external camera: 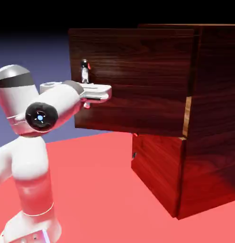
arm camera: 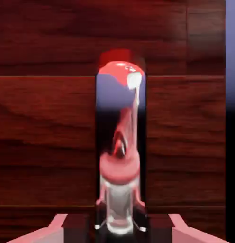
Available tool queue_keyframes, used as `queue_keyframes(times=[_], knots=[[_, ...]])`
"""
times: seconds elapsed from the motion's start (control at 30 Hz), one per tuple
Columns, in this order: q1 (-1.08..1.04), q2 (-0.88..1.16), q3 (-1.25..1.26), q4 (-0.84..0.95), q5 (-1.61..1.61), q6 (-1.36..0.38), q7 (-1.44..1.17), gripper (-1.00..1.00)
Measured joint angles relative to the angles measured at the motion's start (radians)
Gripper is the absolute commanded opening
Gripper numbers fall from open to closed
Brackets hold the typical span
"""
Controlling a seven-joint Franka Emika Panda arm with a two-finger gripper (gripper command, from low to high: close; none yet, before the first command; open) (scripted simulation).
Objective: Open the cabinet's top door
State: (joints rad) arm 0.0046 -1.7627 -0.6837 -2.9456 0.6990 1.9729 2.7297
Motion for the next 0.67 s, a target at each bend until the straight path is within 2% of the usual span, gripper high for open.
queue_keyframes(times=[0.23,0.57,0.6,0.67], knots=[[0.207,0.001,-0.235,0.208,-0.244,-0.207,0.057,-1.0],[0.497,0.069,-0.382,0.571,-0.341,-0.545,0.067,-1.0],[0.524,0.073,-0.39,0.602,-0.345,-0.572,0.069,1.0],[0.524,0.073,-0.389,0.603,-0.344,-0.573,0.07,1.0]])
